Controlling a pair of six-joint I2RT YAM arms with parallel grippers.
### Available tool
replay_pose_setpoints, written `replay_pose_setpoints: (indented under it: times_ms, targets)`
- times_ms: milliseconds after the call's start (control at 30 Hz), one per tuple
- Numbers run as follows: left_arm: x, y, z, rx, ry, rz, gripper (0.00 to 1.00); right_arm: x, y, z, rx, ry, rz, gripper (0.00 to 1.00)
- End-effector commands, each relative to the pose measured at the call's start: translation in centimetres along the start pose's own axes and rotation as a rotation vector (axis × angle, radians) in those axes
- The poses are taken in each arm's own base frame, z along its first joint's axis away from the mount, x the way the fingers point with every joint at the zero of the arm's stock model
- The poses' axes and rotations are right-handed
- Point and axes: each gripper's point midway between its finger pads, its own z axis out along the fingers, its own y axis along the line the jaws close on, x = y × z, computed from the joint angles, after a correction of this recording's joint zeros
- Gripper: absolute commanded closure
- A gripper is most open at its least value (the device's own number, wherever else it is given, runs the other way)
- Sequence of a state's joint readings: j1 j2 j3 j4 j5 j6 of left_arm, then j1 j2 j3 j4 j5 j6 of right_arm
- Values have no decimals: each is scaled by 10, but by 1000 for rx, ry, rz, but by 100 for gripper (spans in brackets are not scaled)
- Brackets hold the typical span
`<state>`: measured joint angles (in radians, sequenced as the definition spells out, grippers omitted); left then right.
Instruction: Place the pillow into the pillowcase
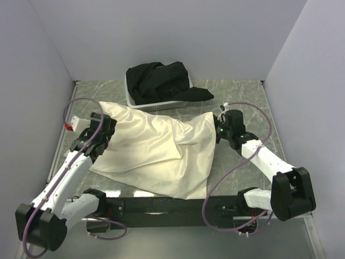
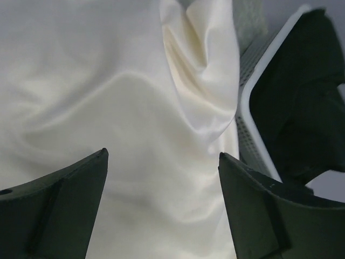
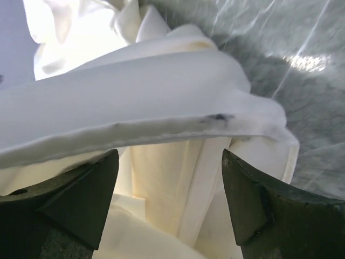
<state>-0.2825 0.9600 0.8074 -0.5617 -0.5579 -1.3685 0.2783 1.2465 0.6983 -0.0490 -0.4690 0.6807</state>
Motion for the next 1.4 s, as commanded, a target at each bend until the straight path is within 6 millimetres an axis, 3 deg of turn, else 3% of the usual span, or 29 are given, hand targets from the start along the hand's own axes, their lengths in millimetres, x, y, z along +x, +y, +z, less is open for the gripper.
replay_pose_setpoints:
  times_ms: [0,67,200,300,367,500,600,733,833,867,1000,1067,1100,1367]
  targets:
    - [37,-13,12,115,145,85,7,1,-13,-12,38,-38,-13,16]
    - [44,8,26,19,139,105,1,7,-29,-19,62,-61,27,15]
    - [43,33,46,-108,99,114,1,-9,-62,-37,110,-145,152,14]
    - [44,51,68,-168,119,106,1,-14,-67,-48,136,-190,171,14]
    - [43,69,85,-253,127,118,7,-21,-61,-58,138,-231,152,14]
    - [32,91,100,-344,118,108,64,-27,-63,-77,205,-294,137,12]
    - [27,92,101,-314,141,56,84,-32,-60,-88,223,-338,119,10]
    - [28,85,99,-288,154,48,95,-24,-40,-92,146,-335,89,10]
    - [30,86,99,-296,166,49,99,6,-17,-87,123,-282,1,10]
    - [30,87,100,-294,162,47,99,27,-4,-81,109,-238,-36,10]
    - [32,92,100,-307,161,44,99,81,20,-74,38,-143,-111,12]
    - [30,91,100,-307,156,46,99,102,21,-71,56,-93,-148,14]
    - [29,90,99,-308,154,50,99,125,30,-69,39,-46,-212,14]
    - [21,85,96,-317,133,56,99,221,66,-64,84,110,-508,11]
